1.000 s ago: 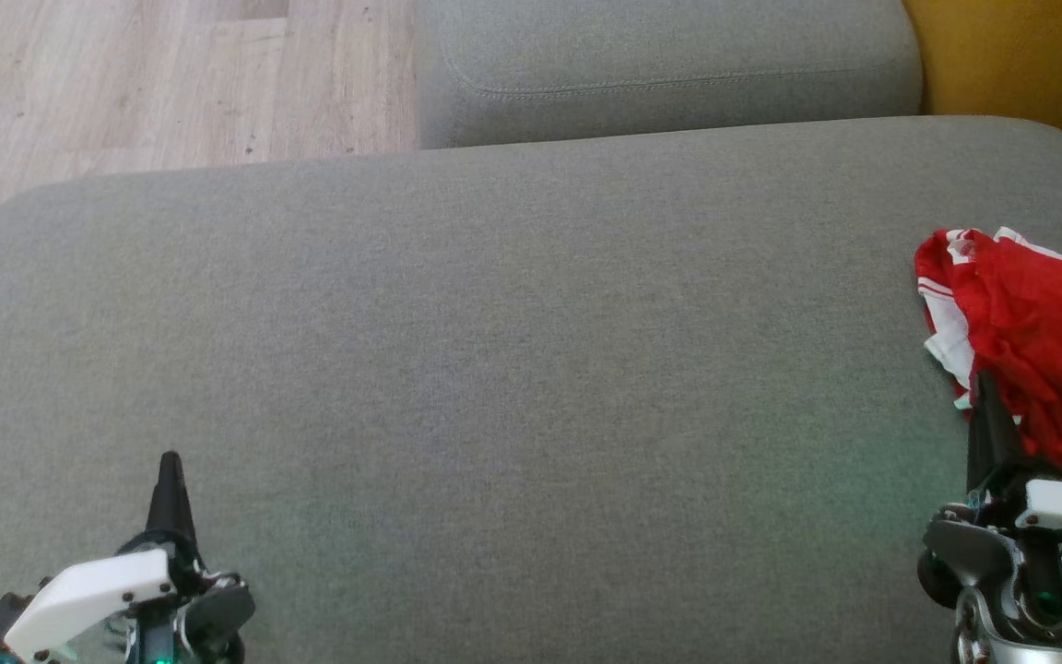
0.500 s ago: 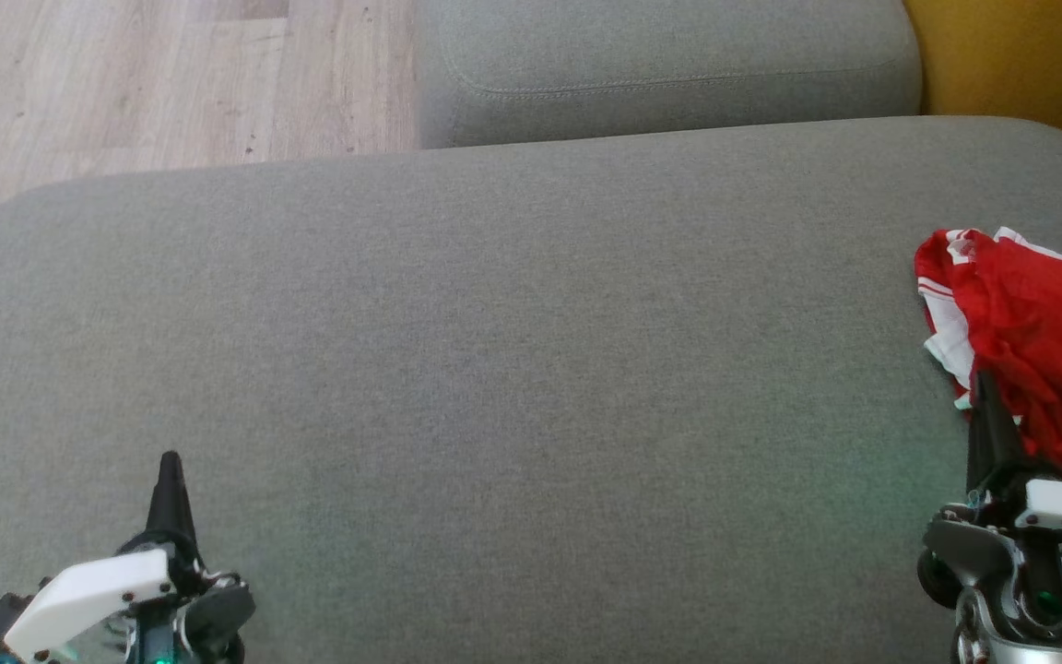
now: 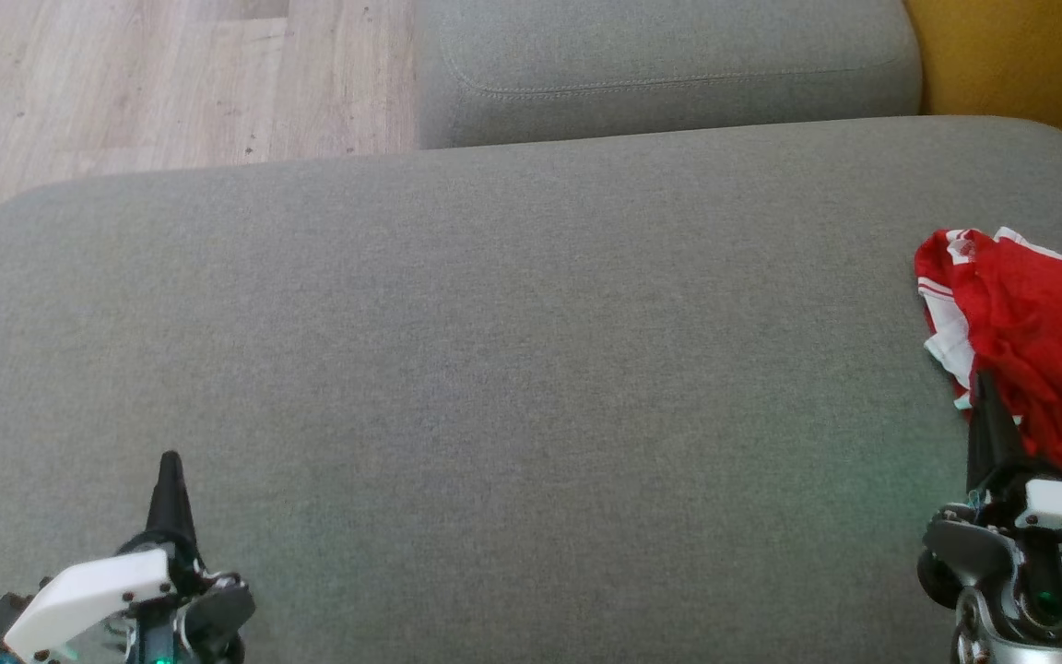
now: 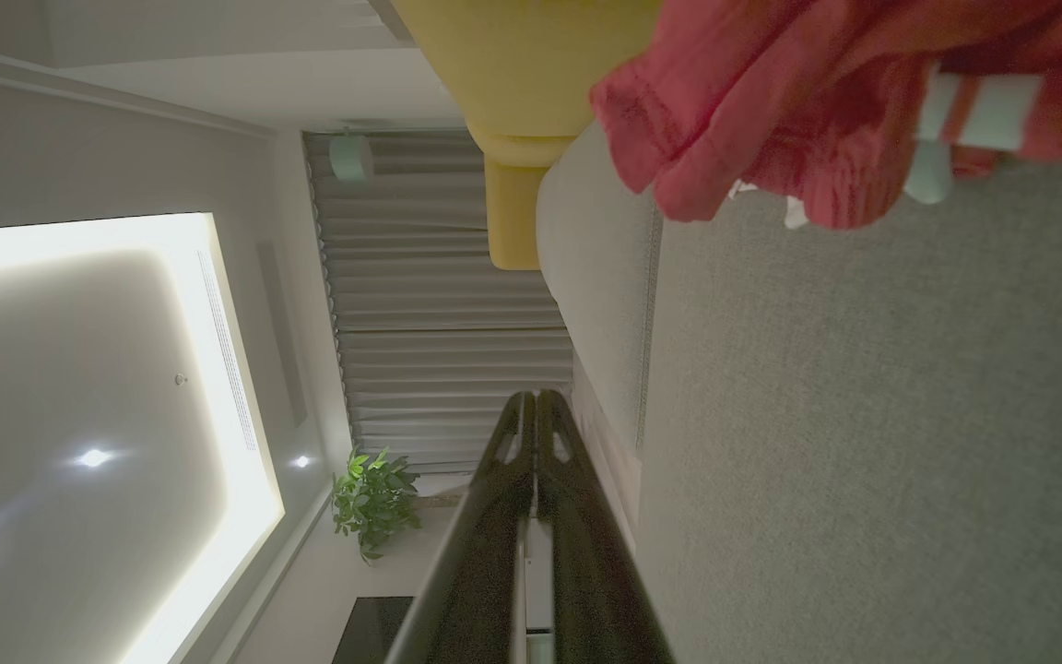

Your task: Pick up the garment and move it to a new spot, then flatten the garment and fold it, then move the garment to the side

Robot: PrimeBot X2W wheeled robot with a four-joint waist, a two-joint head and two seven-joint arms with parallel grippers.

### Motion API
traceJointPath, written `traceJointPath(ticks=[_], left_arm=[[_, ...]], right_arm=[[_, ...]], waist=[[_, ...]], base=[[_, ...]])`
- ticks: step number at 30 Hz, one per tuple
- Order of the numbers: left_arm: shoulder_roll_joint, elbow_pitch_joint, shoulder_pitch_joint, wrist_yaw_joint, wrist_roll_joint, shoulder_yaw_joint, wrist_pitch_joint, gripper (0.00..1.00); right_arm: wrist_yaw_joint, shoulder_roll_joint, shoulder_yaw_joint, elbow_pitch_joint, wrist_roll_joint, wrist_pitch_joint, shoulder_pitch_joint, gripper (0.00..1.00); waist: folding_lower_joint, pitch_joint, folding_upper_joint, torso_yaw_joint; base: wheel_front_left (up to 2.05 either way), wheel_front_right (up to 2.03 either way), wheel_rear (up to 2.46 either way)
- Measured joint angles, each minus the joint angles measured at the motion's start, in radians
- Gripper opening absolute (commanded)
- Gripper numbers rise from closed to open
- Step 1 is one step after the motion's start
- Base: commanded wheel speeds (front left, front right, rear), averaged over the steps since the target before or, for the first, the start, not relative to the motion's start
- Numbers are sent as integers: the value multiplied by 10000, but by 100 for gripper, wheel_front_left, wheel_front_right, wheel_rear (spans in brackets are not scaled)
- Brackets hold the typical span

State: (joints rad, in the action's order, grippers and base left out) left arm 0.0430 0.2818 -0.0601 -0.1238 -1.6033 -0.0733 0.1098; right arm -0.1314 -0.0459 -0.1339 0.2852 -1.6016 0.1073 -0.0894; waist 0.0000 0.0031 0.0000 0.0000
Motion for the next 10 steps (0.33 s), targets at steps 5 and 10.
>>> traceJointPath(ticks=[5,10], left_arm=[[0,0,0,0,0,0,2,0],[0,0,0,0,0,0,2,0]], right_arm=[[0,0,0,0,0,0,0,0],[0,0,0,0,0,0,0,0]], waist=[[0,0,0,0],[0,0,0,0]], base=[[0,0,0],[0,0,0]])
